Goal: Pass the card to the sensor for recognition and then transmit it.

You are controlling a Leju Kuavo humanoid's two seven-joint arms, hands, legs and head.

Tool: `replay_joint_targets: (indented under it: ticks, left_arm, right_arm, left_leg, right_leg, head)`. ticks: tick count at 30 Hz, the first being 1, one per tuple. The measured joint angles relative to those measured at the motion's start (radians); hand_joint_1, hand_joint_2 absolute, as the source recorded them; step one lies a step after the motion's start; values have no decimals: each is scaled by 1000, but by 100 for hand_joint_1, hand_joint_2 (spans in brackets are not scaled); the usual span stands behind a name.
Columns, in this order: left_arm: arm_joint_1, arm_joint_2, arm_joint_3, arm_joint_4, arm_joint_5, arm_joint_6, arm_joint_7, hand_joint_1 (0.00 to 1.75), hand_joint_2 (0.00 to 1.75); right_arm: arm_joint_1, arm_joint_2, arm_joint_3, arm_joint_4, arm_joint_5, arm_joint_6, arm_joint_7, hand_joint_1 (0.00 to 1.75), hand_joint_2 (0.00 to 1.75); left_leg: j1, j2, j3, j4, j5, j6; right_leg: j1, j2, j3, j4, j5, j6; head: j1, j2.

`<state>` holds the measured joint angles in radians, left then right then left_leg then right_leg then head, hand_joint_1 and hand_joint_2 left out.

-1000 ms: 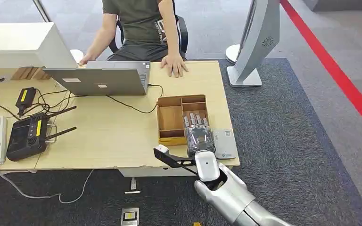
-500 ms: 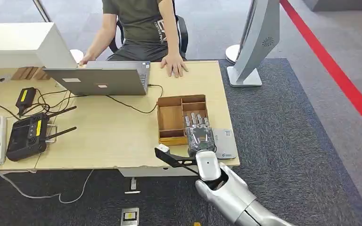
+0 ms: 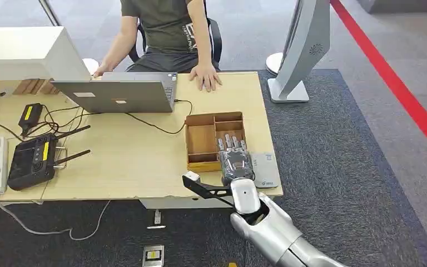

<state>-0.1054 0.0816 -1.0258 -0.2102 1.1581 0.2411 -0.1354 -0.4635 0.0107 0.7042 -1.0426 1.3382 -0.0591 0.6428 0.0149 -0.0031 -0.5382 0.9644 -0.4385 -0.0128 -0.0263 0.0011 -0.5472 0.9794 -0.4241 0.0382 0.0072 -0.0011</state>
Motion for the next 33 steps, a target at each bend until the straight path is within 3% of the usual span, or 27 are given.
replay_joint_targets:
  ticks: [33]
  left_arm:
    - [0, 1, 1, 0, -13, -11, -10, 0, 0]
  right_arm:
    - [2, -35, -11, 19, -16, 15, 7, 0, 175]
  left_leg:
    - [0, 0, 0, 0, 0, 0]
  right_leg:
    - [0, 0, 0, 0, 0, 0]
  head:
    - [0, 0]
